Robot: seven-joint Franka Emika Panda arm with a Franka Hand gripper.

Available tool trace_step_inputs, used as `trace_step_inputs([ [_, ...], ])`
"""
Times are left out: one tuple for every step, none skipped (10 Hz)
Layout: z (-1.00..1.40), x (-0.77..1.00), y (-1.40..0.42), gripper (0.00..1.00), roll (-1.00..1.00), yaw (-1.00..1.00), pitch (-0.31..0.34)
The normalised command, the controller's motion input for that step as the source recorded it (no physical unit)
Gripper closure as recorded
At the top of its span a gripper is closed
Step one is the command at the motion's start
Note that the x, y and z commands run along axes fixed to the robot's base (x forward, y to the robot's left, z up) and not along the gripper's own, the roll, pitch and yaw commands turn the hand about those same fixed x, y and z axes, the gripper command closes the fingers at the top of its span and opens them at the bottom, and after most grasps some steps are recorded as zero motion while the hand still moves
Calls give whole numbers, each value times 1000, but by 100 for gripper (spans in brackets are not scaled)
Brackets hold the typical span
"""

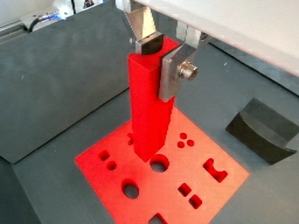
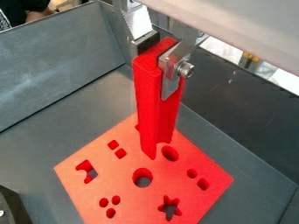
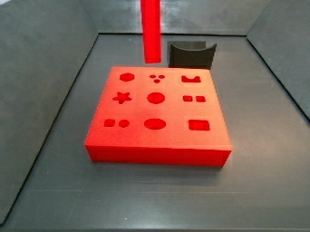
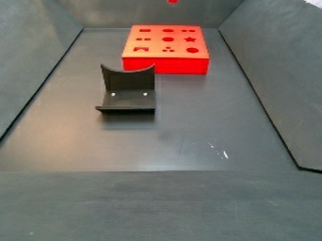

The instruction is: Insert the arch object.

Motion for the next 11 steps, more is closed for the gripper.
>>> trace_step_inputs([
  [0,477,334,100,-3,-426,0],
  [0,554,329,100,-3,-671,0],
  [0,426,269,100,0,-763,0],
  [0,329,214,100,0,-826,0],
  [0,269,171,100,0,-866,0],
  [-6,269,163,100,6,-874,-3],
  [-49,274,160,100,29,-866,0],
  [-91,246,151,100,66,-854,0],
  [-97,220,134,100,84,-860,0],
  [-191,180,86,100,94,-911,-13],
  [-349,189,60,100,67,-906,-40],
])
